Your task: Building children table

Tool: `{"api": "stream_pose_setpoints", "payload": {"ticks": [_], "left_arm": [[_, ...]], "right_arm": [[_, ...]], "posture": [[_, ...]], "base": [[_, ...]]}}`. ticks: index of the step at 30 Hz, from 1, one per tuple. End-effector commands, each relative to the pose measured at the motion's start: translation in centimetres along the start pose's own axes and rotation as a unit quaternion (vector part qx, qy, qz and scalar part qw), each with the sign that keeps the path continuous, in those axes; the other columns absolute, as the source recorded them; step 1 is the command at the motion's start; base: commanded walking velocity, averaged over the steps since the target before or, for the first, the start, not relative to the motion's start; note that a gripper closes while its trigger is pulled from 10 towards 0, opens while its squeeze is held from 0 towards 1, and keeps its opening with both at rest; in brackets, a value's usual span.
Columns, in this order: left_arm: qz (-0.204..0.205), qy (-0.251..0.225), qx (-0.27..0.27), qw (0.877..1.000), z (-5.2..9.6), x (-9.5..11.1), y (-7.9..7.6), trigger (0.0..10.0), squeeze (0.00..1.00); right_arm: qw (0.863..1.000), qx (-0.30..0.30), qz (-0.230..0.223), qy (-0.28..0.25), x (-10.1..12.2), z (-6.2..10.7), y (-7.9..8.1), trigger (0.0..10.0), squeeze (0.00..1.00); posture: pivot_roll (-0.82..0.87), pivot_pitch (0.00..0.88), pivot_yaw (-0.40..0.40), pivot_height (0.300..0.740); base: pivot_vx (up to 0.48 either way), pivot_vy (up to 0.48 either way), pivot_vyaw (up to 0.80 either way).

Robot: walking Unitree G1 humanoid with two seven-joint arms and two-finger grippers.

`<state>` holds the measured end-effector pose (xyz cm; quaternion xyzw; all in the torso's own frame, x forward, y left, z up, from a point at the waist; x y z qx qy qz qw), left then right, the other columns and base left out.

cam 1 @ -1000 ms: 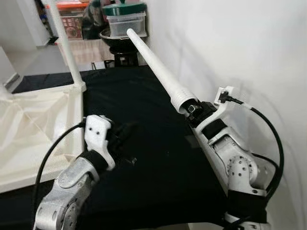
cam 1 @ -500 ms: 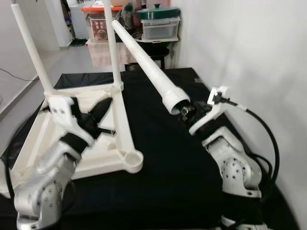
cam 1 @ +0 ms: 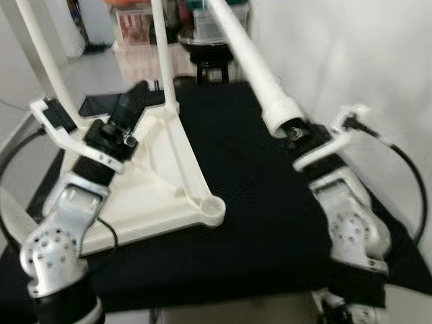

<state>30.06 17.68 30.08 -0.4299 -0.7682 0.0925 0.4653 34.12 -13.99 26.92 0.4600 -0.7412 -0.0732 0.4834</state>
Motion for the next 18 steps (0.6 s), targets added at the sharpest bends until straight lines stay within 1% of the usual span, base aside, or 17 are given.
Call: {"api": "stream_pose_setpoints", "payload": {"ticks": [1, 4, 6, 7, 8, 9, 11, 14, 15, 18], "left_arm": [[0.042, 0.005, -0.023, 0.999, -0.4, -0.1, -0.6, 10.0, 1.0], [0.068, 0.01, -0.038, 0.997, -0.5, -0.2, -1.1, 10.0, 1.0], [0.092, 0.012, -0.05, 0.994, -0.6, -0.2, -1.5, 10.0, 1.0], [0.092, 0.012, -0.05, 0.994, -0.6, -0.2, -1.5, 10.0, 1.0], [0.121, 0.014, -0.067, 0.99, -0.8, 0.0, -1.9, 10.0, 1.0], [0.132, 0.015, -0.074, 0.988, -0.9, 0.1, -2.1, 10.0, 1.0], [0.139, 0.017, -0.078, 0.987, -0.9, 0.2, -2.2, 10.0, 1.0], [0.165, 0.021, -0.119, 0.979, -0.9, 0.5, -3.3, 10.0, 1.0], [0.165, 0.021, -0.119, 0.979, -0.9, 0.5, -3.3, 10.0, 1.0], [0.182, 0.024, -0.137, 0.973, -1.0, 0.9, -3.8, 10.0, 1.0]], "right_arm": [[0.999, 0.045, -0.019, -0.012, 0.6, 0.0, 1.5, 10.0, 0.0], [0.997, 0.069, -0.035, -0.009, 0.3, 0.2, 2.2, 10.0, 0.0], [0.995, 0.093, -0.045, -0.004, 0.0, 0.3, 3.1, 10.0, 0.0], [0.995, 0.093, -0.045, -0.004, 0.0, 0.3, 3.1, 10.0, 0.0], [0.99, 0.128, -0.059, 0.005, -0.4, 0.6, 4.2, 10.0, 0.0], [0.988, 0.14, -0.065, 0.008, -0.5, 0.7, 4.6, 10.0, 0.0], [0.987, 0.148, -0.069, 0.009, -0.5, 0.7, 4.8, 10.0, 0.0], [0.982, 0.17, -0.076, 0.017, -0.8, 1.0, 5.4, 10.0, 0.0], [0.982, 0.17, -0.076, 0.017, -0.8, 1.0, 5.4, 10.0, 0.0], [0.976, 0.197, -0.085, 0.025, -0.9, 1.4, 6.1, 10.0, 0.0]], "posture": [[0.0, 0.0, 0.011, 0.74], [0.0, 0.0, 0.012, 0.74], [0.0, 0.0, 0.014, 0.74], [0.0, 0.0, 0.014, 0.74], [0.0, 0.0, 0.014, 0.74], [0.0, 0.0, 0.014, 0.74], [0.0, 0.0, 0.014, 0.74], [0.0, 0.0, 0.019, 0.74], [0.0, 0.0, 0.019, 0.74], [0.0, 0.0, 0.02, 0.74]], "base": [[0.0, 0.0, 0.0], [0.0, 0.0, 0.0], [0.0, 0.0, 0.0], [0.0, 0.0, 0.0], [0.0, 0.0, 0.0], [0.0, 0.0, 0.0], [0.0, 0.0, 0.0], [0.0, 0.0, 0.0], [0.0, 0.0, 0.0], [0.0, 0.0, 0.0]]}}
Point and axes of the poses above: a point about 5 cm out from each wrist's last joint towards the gripper, its own z axis pointing back from the gripper into the wrist, its own x axis along the axis of the wrist's last joint, y = z × x, the point moved 4 cm from there along -z, pointing out of the wrist towards the gripper, and after that the axes turned 9 degrees about -z, right-handed, at the moved point
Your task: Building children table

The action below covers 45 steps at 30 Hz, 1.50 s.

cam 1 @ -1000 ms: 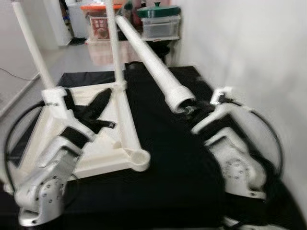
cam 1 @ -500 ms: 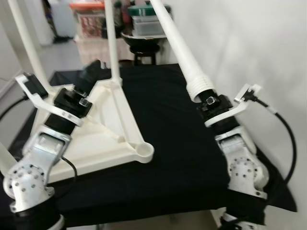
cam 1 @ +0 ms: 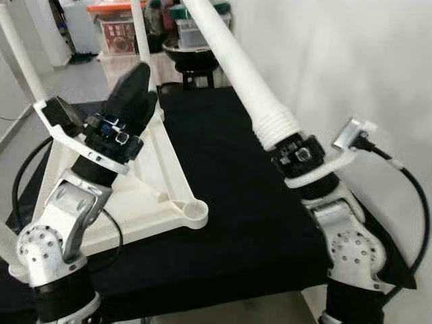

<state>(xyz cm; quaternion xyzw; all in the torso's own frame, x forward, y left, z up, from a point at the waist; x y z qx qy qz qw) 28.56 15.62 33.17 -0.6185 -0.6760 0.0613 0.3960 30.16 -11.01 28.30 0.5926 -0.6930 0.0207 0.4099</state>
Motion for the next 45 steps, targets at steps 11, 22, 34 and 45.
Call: {"api": "stream_pose_setpoints", "payload": {"ticks": [11, 22, 34, 45], "left_arm": [[0.033, 0.033, -0.006, 0.999, -0.1, -0.5, -0.5, 10.0, 1.0], [0.046, 0.05, -0.019, 0.997, -0.1, -1.0, -1.0, 10.0, 0.0], [0.073, 0.099, -0.025, 0.992, 0.3, -4.4, -1.0, 10.0, 0.0], [0.084, 0.102, -0.025, 0.991, 0.3, -5.1, -1.0, 10.0, 0.0]], "right_arm": [[0.995, 0.09, 0.0, 0.053, -1.5, -0.2, 2.9, 10.0, 0.0], [0.987, 0.117, 0.023, 0.103, -2.7, 0.0, 3.3, 10.0, 0.0], [0.988, 0.114, 0.049, 0.091, -3.6, -3.1, 3.8, 10.0, 0.0], [0.983, 0.149, 0.043, 0.094, -4.4, -4.2, 5.4, 10.0, 0.0]], "posture": [[0.0, 0.0, 0.026, 0.74], [0.0, 0.0, 0.031, 0.74], [0.0, 0.0, 0.035, 0.74], [0.0, 0.0, 0.032, 0.74]], "base": [[0.0, 0.0, 0.0], [0.0, 0.0, 0.0], [0.0, 0.0, 0.0], [0.0, 0.0, 0.0]]}}
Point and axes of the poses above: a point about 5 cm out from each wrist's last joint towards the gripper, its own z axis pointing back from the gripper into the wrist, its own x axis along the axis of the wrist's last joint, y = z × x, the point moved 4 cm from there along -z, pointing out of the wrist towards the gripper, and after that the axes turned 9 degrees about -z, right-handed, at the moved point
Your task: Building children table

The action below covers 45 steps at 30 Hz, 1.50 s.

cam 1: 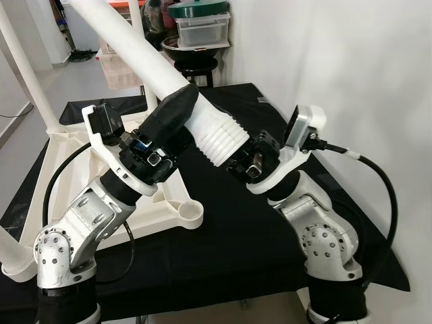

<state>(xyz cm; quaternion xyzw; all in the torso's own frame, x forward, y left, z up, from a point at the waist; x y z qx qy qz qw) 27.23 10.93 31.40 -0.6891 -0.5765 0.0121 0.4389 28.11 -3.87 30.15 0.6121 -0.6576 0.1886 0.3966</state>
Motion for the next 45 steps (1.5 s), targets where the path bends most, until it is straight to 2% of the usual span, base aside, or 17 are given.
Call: {"api": "stream_pose_setpoints", "payload": {"ticks": [1, 5, 6, 13, 21, 22, 23, 28, 29, 30, 32, 34, 37, 39, 42, 44, 45], "left_arm": [[-0.003, -0.001, 0.004, 1.0, 0.2, -0.1, 0.1, 10.0, 0.0], [-0.002, -0.002, 0.001, 1.0, 0.3, -0.1, 0.1, 10.0, 0.0], [-0.001, -0.002, -0.005, 1.0, 0.4, -0.2, -0.1, 0.0, 0.0], [0.0, 0.011, -0.027, 1.0, 0.6, -0.8, -0.8, 0.0, 0.0], [-0.004, 0.007, -0.028, 1.0, 0.7, -0.5, -0.8, 0.0, 0.0], [-0.007, 0.006, -0.028, 1.0, 0.7, -0.4, -0.8, 0.0, 0.0], [-0.011, 0.005, -0.028, 1.0, 0.7, -0.2, -0.8, 0.0, 0.0], [-0.021, -0.001, -0.027, 0.999, 0.7, 0.3, -0.9, 0.0, 0.0], [-0.047, -0.014, -0.022, 0.999, 0.7, 1.7, -1.1, 0.0, 0.0], [-0.047, -0.014, -0.022, 0.999, 0.7, 1.7, -1.1, 0.0, 0.0], [-0.077, -0.029, -0.017, 0.996, 0.6, 3.5, -1.4, 0.0, 0.0], [-0.088, -0.035, -0.014, 0.995, 0.6, 4.2, -1.5, 0.0, 0.0], [-0.12, -0.044, -0.005, 0.992, 0.7, 6.1, -1.6, 0.0, 0.0], [-0.139, -0.046, 0.002, 0.989, 0.8, 7.0, -1.5, 0.0, 0.0], [-0.146, -0.046, 0.004, 0.988, 0.9, 7.3, -1.4, 0.0, 0.0], [-0.175, -0.037, 0.023, 0.984, 0.8, 8.1, -1.0, 0.0, 0.0], [-0.175, -0.037, 0.023, 0.984, 0.8, 8.1, -1.0, 0.0, 0.0]], "right_arm": [[1.0, 0.015, 0.012, -0.01, 0.5, -0.5, 0.6, 10.0, 0.0], [1.0, 0.02, 0.012, -0.013, 0.5, -0.8, 0.8, 10.0, 0.0], [1.0, 0.021, 0.013, -0.013, 0.6, -0.8, 0.8, 10.0, 0.0], [1.0, 0.021, 0.019, -0.011, 0.5, -0.8, 0.7, 10.0, 0.0], [1.0, 0.014, 0.017, -0.011, 0.4, -1.0, 0.6, 10.0, 0.0], [1.0, 0.004, 0.013, -0.007, 0.3, -1.0, 0.3, 10.0, 0.18], [1.0, -0.001, 0.008, -0.004, 0.2, -0.9, 0.2, 10.0, 1.0], [1.0, -0.015, 0.001, -0.001, -0.1, -0.5, -0.3, 10.0, 1.0], [0.999, -0.051, 0.0, 0.007, -0.8, 0.9, -1.5, 10.0, 1.0], [0.999, -0.051, 0.0, 0.007, -0.8, 0.9, -1.5, 10.0, 1.0], [0.994, -0.103, 0.004, 0.023, -1.6, 2.8, -2.9, 10.0, 1.0], [0.992, -0.12, 0.007, 0.029, -1.9, 3.5, -3.4, 10.0, 1.0], [0.984, -0.17, 0.015, 0.043, -2.4, 5.4, -4.2, 10.0, 1.0], [0.978, -0.199, 0.021, 0.049, -2.7, 6.3, -4.6, 10.0, 1.0], [0.976, -0.209, 0.023, 0.052, -2.8, 6.5, -4.7, 10.0, 1.0], [0.965, -0.252, 0.039, 0.057, -3.0, 7.5, -5.4, 10.0, 1.0], [0.965, -0.252, 0.039, 0.057, -3.0, 7.5, -5.4, 10.0, 1.0]], "posture": [[0.0, 0.0, 0.032, 0.74], [0.0, 0.0, 0.032, 0.74], [0.0, 0.0, 0.03, 0.74], [0.0, 0.0, 0.03, 0.74], [0.0, 0.0, 0.027, 0.74], [0.0, 0.0, 0.028, 0.74], [0.0, 0.0, 0.027, 0.74], [0.0, 0.0, 0.023, 0.74], [0.01, 0.0, 0.018, 0.74], [0.01, 0.0, 0.018, 0.74], [0.01, 0.0, 0.016, 0.74], [0.01, 0.0, 0.016, 0.74], [0.0, 0.0, 0.018, 0.74], [-0.01, 0.0, 0.019, 0.74], [-0.01, 0.0, 0.019, 0.74], [-0.01, 0.0, 0.021, 0.74], [-0.01, 0.0, 0.021, 0.74]], "base": [[0.0, 0.0, 0.0], [0.0, 0.0, 0.0], [0.0, 0.0, 0.0], [0.0, 0.0, 0.0], [0.0, 0.0, 0.0], [0.0, 0.0, 0.0], [0.0, 0.0, 0.0], [0.0, 0.0, 0.0], [0.0, 0.0, 0.0], [0.0, 0.0, 0.0], [0.0, 0.0, 0.0], [0.0, 0.0, 0.0], [0.0, 0.0, 0.0], [0.0, 0.0, 0.0], [0.0, 0.0, 0.0], [0.0, 0.0, 0.0], [0.0, 0.0, 0.0]]}}
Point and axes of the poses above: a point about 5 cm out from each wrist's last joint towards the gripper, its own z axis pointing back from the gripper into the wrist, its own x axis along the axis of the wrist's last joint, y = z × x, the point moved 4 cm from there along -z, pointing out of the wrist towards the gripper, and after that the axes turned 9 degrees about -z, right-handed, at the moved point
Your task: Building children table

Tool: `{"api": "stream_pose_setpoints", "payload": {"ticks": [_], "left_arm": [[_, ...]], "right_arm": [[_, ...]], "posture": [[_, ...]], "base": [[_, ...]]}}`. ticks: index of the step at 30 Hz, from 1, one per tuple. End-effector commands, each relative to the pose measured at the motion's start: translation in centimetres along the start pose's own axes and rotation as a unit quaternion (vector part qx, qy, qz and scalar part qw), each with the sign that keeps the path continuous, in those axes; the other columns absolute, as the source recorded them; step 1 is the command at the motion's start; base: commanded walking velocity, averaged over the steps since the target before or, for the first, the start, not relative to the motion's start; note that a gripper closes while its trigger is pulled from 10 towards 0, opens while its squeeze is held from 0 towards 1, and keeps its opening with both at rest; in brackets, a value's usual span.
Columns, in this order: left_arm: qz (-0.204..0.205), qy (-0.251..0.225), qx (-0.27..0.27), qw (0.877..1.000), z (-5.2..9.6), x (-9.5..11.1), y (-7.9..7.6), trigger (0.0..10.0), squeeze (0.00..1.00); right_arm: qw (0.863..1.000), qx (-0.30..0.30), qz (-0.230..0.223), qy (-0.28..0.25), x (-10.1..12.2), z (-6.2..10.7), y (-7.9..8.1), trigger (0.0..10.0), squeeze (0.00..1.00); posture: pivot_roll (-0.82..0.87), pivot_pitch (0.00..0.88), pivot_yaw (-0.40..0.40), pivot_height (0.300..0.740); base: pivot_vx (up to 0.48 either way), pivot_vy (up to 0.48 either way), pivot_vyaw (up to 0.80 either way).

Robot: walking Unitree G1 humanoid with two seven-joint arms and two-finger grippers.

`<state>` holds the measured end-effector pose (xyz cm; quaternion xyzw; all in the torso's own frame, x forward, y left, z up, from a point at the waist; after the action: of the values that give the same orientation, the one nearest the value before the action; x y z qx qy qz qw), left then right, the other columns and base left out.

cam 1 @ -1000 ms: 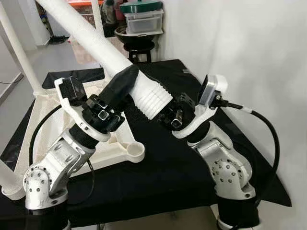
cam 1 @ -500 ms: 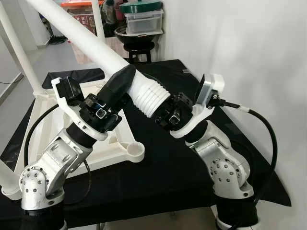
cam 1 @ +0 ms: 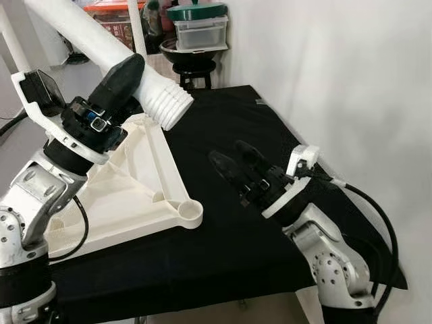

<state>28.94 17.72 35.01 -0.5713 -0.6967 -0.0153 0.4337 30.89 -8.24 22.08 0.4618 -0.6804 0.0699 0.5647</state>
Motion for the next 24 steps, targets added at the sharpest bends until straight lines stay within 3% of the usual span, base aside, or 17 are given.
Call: {"api": "stream_pose_setpoints", "payload": {"ticks": [1, 2, 4, 5, 6, 7, 10, 12, 15, 19, 20, 21, 22, 23, 24], "left_arm": [[-0.032, 0.009, 0.005, 0.999, -0.3, 0.5, 0.2, 0.0, 0.0], [-0.032, 0.009, 0.005, 0.999, -0.3, 0.5, 0.2, 0.0, 0.0], [-0.125, 0.095, 0.058, 0.986, -0.5, -1.5, 2.2, 0.0, 0.0], [-0.125, 0.095, 0.058, 0.986, -0.5, -1.5, 2.2, 0.0, 0.0], [-0.165, 0.138, 0.072, 0.974, -0.2, -2.7, 2.9, 0.0, 0.0], [-0.165, 0.138, 0.072, 0.974, -0.2, -2.7, 2.9, 0.0, 0.0], [-0.2, 0.233, 0.046, 0.951, 1.4, -6.8, 3.4, 0.0, 0.0], [-0.204, 0.253, 0.032, 0.945, 1.8, -7.8, 3.2, 0.0, 0.0], [-0.236, 0.304, 0.012, 0.923, 2.9, -9.7, 3.3, 0.0, 0.0], [-0.254, 0.318, 0.008, 0.913, 3.2, -10.2, 3.6, 0.0, 0.0], [-0.268, 0.329, -0.007, 0.906, 3.5, -10.7, 3.7, 0.0, 0.0], [-0.268, 0.331, -0.017, 0.905, 3.6, -10.9, 3.5, 0.0, 0.0], [-0.271, 0.332, -0.026, 0.903, 3.6, -11.0, 3.3, 0.0, 0.0], [-0.271, 0.331, -0.038, 0.903, 3.7, -11.0, 3.1, 0.0, 0.0], [-0.271, 0.331, -0.038, 0.903, 3.7, -11.0, 3.1, 0.0, 0.0]], "right_arm": [[0.999, -0.036, 0.017, -0.005, 0.2, 0.3, -0.8, 10.0, 1.0], [0.999, -0.036, 0.017, -0.005, 0.2, 0.3, -0.8, 10.0, 1.0], [0.99, -0.122, 0.057, -0.035, 1.8, 0.4, -3.3, 10.0, 1.0], [0.99, -0.122, 0.057, -0.035, 1.8, 0.4, -3.3, 10.0, 1.0], [0.985, -0.147, 0.072, -0.05, 2.8, 0.4, -4.1, 10.0, 1.0], [0.985, -0.147, 0.072, -0.05, 2.8, 0.4, -4.1, 10.0, 1.0], [0.98, -0.153, 0.066, -0.108, 6.8, -0.5, -4.6, 10.0, 1.0], [0.98, -0.144, 0.062, -0.119, 7.6, -0.8, -4.4, 10.0, 1.0], [0.986, -0.088, 0.082, -0.116, 8.8, -1.7, -3.0, 10.0, 1.0], [0.988, -0.053, 0.09, -0.112, 9.4, -2.2, -2.0, 10.0, 1.0], [0.99, 0.03, 0.1, -0.091, 9.6, -2.8, 0.5, 10.0, 1.0], [0.988, 0.079, 0.117, -0.07, 9.4, -2.7, 1.9, 10.0, 1.0], [0.983, 0.117, 0.13, -0.046, 9.0, -2.5, 2.9, 10.0, 0.9], [0.977, 0.148, 0.151, -0.02, 8.5, -2.1, 3.7, 10.0, 0.65], [0.977, 0.148, 0.151, -0.02, 8.5, -2.1, 3.7, 10.0, 0.65]], "posture": [[-0.01, 0.0, 0.023, 0.74], [-0.01, 0.0, 0.023, 0.74], [-0.02, 0.0, 0.024, 0.74], [-0.02, 0.0, 0.024, 0.74], [-0.01, 0.0, 0.024, 0.74], [-0.01, 0.0, 0.024, 0.74], [-0.01, 0.0, 0.021, 0.74], [-0.01, 0.0, 0.02, 0.74], [-0.01, 0.0, 0.014, 0.74], [0.0, 0.0, 0.014, 0.74], [0.0, 0.0, 0.016, 0.74], [-0.01, 0.0, 0.017, 0.74], [-0.01, 0.0, 0.017, 0.74], [-0.01, 0.0, 0.017, 0.74], [-0.01, 0.0, 0.017, 0.74]], "base": [[0.0, 0.0, 0.0], [0.0, 0.0, 0.0], [0.0, 0.0, 0.0], [0.0, 0.0, 0.0], [0.0, 0.0, 0.0], [0.0, 0.0, 0.0], [0.0, 0.0, 0.0], [0.0, 0.0, 0.0], [0.0, 0.0, 0.0], [0.0, 0.0, 0.0], [0.0, 0.0, 0.0], [0.0, 0.0, 0.0], [0.0, 0.0, 0.0], [0.0, 0.0, 0.0], [0.0, 0.0, 0.0]]}}
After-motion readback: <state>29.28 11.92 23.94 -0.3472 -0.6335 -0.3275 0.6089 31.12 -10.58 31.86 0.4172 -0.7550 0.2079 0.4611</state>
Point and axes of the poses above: a point about 5 cm out from each wrist's last joint towards the gripper, its own z axis pointing back from the gripper into the wrist, its own x axis along the axis of the wrist's last joint, y = z × x, the point moved 4 cm from there along -z, pointing out of the wrist towards the gripper, and after that the axes turned 9 degrees about -z, right-handed, at the moved point
